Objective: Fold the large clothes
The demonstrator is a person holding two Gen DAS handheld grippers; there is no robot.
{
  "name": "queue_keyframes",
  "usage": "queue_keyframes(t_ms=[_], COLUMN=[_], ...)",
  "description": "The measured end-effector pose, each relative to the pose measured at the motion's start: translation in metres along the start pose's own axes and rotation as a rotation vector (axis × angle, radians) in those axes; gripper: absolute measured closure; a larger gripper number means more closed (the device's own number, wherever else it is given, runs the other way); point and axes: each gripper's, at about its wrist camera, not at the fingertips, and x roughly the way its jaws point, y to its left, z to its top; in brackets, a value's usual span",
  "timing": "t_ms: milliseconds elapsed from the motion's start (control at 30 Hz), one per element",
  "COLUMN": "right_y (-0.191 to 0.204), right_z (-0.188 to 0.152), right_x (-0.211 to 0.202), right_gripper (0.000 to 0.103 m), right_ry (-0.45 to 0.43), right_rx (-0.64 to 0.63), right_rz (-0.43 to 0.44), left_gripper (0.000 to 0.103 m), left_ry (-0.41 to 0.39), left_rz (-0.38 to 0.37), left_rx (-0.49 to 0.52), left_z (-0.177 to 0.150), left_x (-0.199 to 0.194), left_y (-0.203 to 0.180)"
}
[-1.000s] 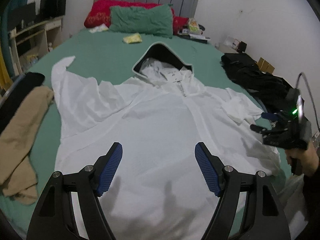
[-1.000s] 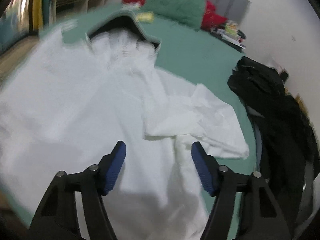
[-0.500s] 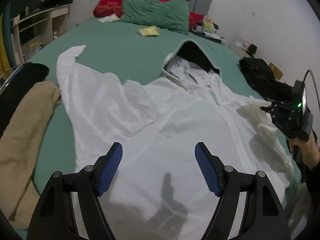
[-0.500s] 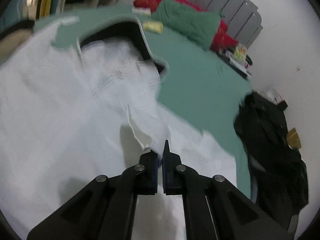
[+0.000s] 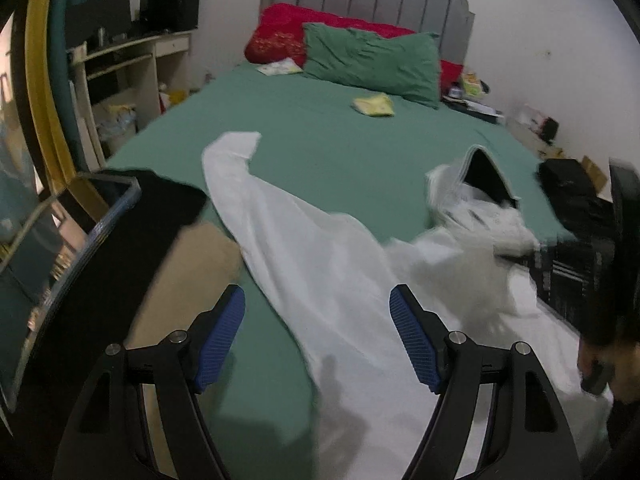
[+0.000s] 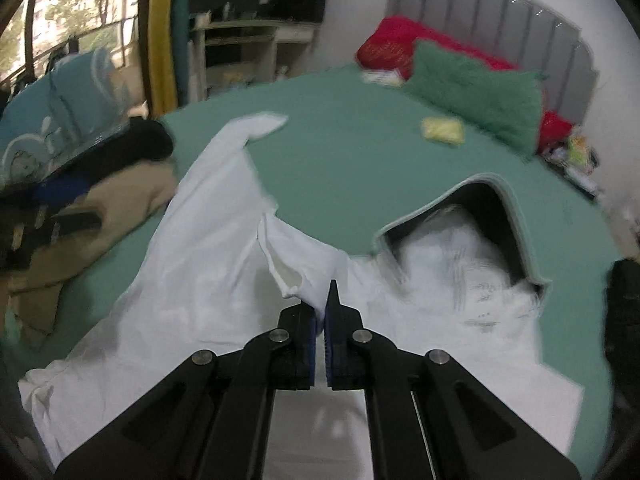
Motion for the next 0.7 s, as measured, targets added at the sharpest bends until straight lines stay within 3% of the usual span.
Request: queue_keyframes(t_ms=[67, 100, 133, 167, 200, 233, 300, 367, 400, 433, 500, 700], right_y=[0.005, 0.006, 0.005, 0.001, -0.001, -0.007, -0.017, -0.032, -0.038, -0.045, -0.061, -0.095], right_z=[-0.008, -0.015, -0.021, -0.025, -0.028, -0.031, -0.035, -0.040, -0.045, -0.049, -0.063, -0.093], right_x=[0.025, 0.033, 0.036, 0.033, 0.028, 0.020, 0.003, -0.014, -0.021, -0.028, -0.046, -0.086], right_gripper=[0.097, 0.089, 0.067, 0.053, 0.033, 0.028, 0.028, 0.028, 0.028, 0.028, 0.028, 0.028], right_ry=[0.088, 0.118, 0.120, 0.111, 0.103, 0.089, 0.075, 0.068, 0.067, 0.068, 0.069, 0.097], right_rx=[0.002, 0.018, 0.037, 0.048, 0.055, 0.067, 0.086, 0.096, 0.099, 0.103, 0.111, 0.109], right_rz=[0.059, 0.115, 0.173, 0.200, 0.212, 0.222, 0.228, 0.199, 0.187, 0.176, 0.141, 0.060], left_gripper=[0.025, 0.025, 0.025, 0.025, 0.025, 0.025, 0.025, 0.034, 0.057, 0.088, 0.100, 0.100], left_ry=[-0.006, 0.001, 0.002, 0.003, 0.020, 0.037, 0.105, 0.171, 0.173, 0.177, 0.176, 0.252], left_rz=[0.028, 0.038, 0.040, 0.042, 0.054, 0.062, 0.080, 0.123, 0.140, 0.122, 0.067, -0.097], left_rx=[0.012, 0.009, 0.007, 0.016, 0.021, 0.019, -0.011, -0.009, 0.025, 0.054, 0.039, -0.015], left_z=[0.011, 0.018, 0.023, 0.030, 0.035, 0.037, 0.040, 0.037, 0.036, 0.035, 0.033, 0.003], left_x=[0.017, 0.030, 0.041, 0.059, 0.076, 0.088, 0.128, 0.155, 0.160, 0.162, 0.160, 0.101], left_y=[0.007, 0.011, 0.014, 0.017, 0.019, 0.020, 0.027, 0.028, 0.024, 0.019, 0.014, -0.018])
